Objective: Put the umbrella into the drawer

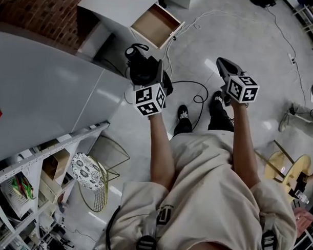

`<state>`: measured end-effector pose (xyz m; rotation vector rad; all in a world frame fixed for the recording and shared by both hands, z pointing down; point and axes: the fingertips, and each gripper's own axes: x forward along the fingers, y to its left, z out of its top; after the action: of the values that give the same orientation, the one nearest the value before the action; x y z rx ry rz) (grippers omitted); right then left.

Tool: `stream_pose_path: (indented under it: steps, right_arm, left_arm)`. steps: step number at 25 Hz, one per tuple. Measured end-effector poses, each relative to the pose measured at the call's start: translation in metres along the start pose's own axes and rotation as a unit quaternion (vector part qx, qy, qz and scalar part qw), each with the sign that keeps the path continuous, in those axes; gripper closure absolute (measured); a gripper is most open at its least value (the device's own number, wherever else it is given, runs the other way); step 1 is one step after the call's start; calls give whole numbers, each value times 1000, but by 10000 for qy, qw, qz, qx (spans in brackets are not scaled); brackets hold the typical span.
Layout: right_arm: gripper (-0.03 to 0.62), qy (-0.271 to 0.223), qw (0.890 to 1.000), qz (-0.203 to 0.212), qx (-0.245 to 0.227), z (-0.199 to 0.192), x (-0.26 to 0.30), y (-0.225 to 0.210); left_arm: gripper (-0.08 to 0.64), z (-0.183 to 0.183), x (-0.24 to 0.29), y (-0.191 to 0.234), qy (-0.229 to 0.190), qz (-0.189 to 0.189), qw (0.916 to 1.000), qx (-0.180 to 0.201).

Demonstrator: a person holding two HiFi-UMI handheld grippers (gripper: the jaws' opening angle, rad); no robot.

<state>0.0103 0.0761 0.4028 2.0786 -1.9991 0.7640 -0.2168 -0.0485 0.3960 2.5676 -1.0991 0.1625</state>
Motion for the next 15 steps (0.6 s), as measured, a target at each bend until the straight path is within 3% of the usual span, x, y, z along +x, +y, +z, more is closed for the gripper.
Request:
stream_pose_path:
  steps: [7,15]
  right_arm:
    - [525,-255,9996,89,-82,21,17,-2]
    - [524,-393,9983,422,-77,51,39,-11]
  left_arm:
    - [298,17,8,-4,-108,-28,9995,285]
    - [298,29,30,-2,-100,174,9993,330]
